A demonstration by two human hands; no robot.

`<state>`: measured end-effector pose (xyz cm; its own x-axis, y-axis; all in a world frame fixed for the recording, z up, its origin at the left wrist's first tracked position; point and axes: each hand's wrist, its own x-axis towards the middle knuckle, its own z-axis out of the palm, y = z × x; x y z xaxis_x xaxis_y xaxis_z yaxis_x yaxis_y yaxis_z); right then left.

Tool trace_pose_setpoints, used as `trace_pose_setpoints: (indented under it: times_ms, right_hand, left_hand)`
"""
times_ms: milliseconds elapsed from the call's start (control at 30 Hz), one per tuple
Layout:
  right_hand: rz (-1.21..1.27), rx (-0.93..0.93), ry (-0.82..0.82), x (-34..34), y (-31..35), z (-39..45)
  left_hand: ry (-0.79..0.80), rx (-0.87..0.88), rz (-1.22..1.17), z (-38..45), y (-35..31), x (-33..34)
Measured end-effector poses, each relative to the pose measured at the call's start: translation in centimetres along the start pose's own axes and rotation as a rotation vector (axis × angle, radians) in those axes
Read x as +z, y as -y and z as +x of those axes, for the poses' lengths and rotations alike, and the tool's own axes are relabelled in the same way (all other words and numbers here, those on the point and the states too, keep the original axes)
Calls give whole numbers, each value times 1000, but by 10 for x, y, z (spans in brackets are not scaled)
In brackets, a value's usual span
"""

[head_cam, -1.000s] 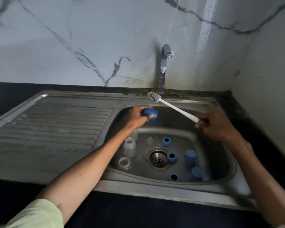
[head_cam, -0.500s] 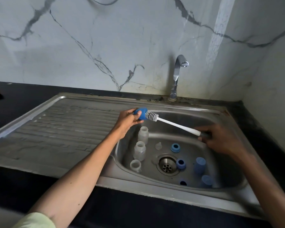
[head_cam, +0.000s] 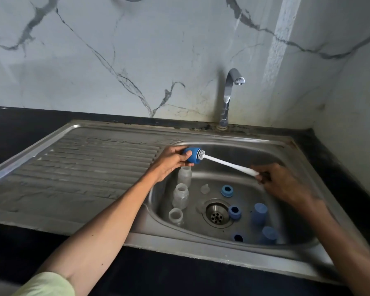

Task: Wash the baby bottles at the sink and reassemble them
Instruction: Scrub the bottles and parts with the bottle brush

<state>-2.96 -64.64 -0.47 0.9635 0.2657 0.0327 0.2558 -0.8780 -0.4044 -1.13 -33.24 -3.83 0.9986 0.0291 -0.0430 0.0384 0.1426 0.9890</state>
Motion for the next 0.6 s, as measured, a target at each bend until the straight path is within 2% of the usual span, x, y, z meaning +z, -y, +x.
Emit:
trace_pose_setpoints:
  times_ms: [233, 400, 600]
  right_hand:
    - [-55, -37, 64, -9, 0, -3]
    - [39, -42, -37, -19, 0, -5]
    - [-39, 51, -118, -4, 14, -13]
  left_hand:
    - [54, 61, 38, -1, -1, -4]
    - [43, 19, -129, 1, -6, -5]
    - [48, 82, 54, 2, 3, -1]
